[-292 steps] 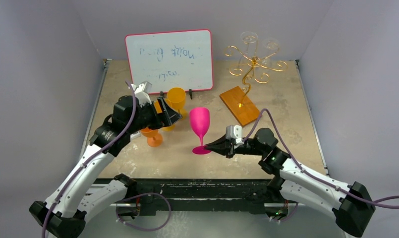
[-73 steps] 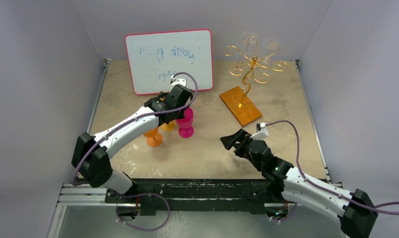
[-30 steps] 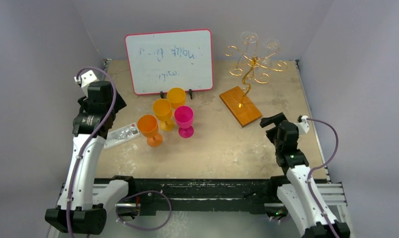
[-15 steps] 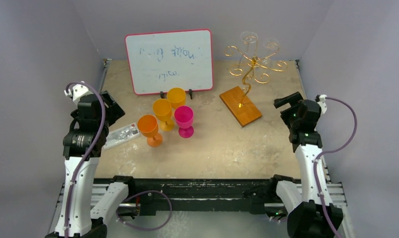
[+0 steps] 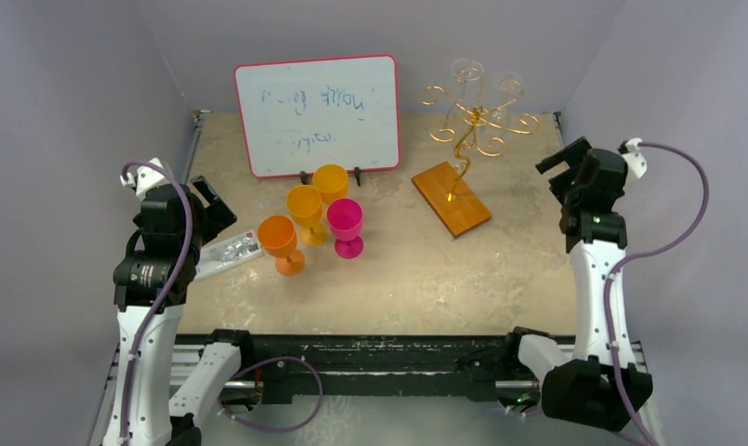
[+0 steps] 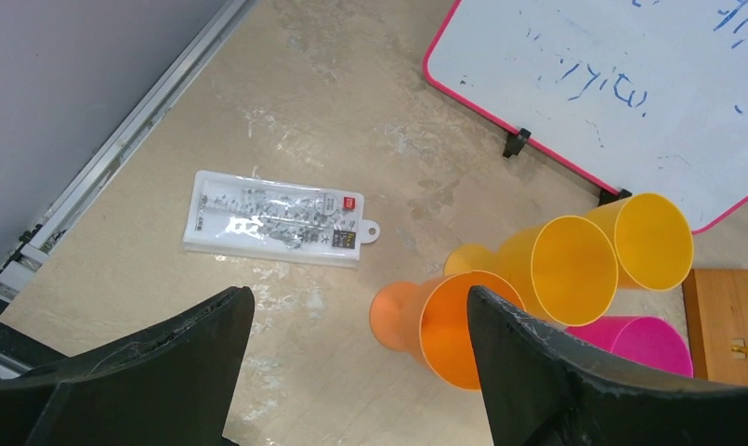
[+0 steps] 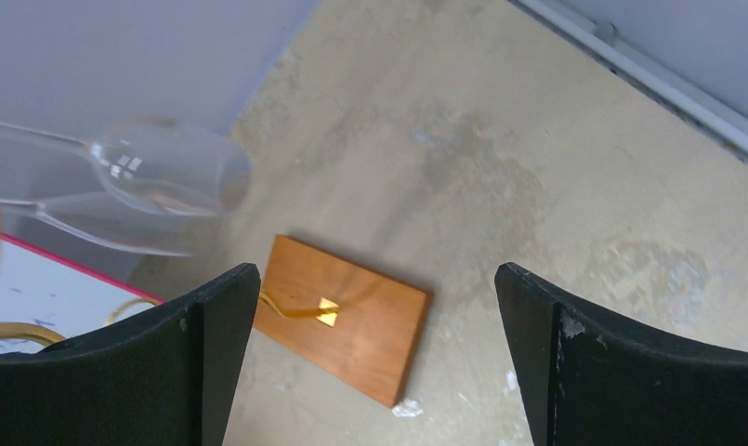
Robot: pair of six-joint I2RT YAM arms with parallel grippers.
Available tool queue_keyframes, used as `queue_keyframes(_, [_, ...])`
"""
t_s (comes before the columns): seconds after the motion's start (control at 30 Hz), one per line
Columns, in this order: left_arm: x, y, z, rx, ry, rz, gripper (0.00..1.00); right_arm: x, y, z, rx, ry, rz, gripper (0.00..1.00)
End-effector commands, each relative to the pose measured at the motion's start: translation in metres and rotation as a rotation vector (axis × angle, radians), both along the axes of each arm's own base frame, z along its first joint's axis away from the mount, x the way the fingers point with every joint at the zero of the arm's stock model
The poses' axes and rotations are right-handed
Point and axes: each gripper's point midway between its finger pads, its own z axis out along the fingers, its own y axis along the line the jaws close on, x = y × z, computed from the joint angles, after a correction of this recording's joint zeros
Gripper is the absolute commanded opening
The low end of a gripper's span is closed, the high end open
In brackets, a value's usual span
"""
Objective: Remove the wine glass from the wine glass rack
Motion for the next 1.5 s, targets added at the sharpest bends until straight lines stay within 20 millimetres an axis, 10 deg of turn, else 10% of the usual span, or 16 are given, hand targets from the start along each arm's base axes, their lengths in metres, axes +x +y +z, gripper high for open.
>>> queue_keyframes(0.0, [0.008,-0.003,0.015,-0.001,-0.039,-0.025,0.84,0.025,-0.009,0.044,-0.029,-0.070,0.046,1.00])
queue_keyframes(0.27, [0.009,-0.004,0.015,0.013,-0.023,-0.046,0.85,0.048,-0.038,0.104,0.002,-0.214,0.067,1.00])
queue_keyframes(0.47, [0.016,-0.011,0.012,-0.011,-0.023,-0.072,0.86,0.078,0.014,0.181,-0.097,-0.449,0.465,1.00])
queue_keyframes(0.7, [0.022,-0.022,0.010,-0.056,-0.033,-0.113,0.86,0.115,0.049,0.199,-0.021,-0.429,0.683,0.90])
queue_keyframes(1.23, [0.014,-0.021,0.010,-0.046,-0.018,-0.121,0.86,0.184,0.051,0.168,-0.185,-0.187,0.527,0.86])
queue_keyframes(1.47, [0.015,-0.025,0.009,-0.063,-0.020,-0.135,0.86,0.193,0.086,0.140,-0.114,-0.154,0.721,0.74])
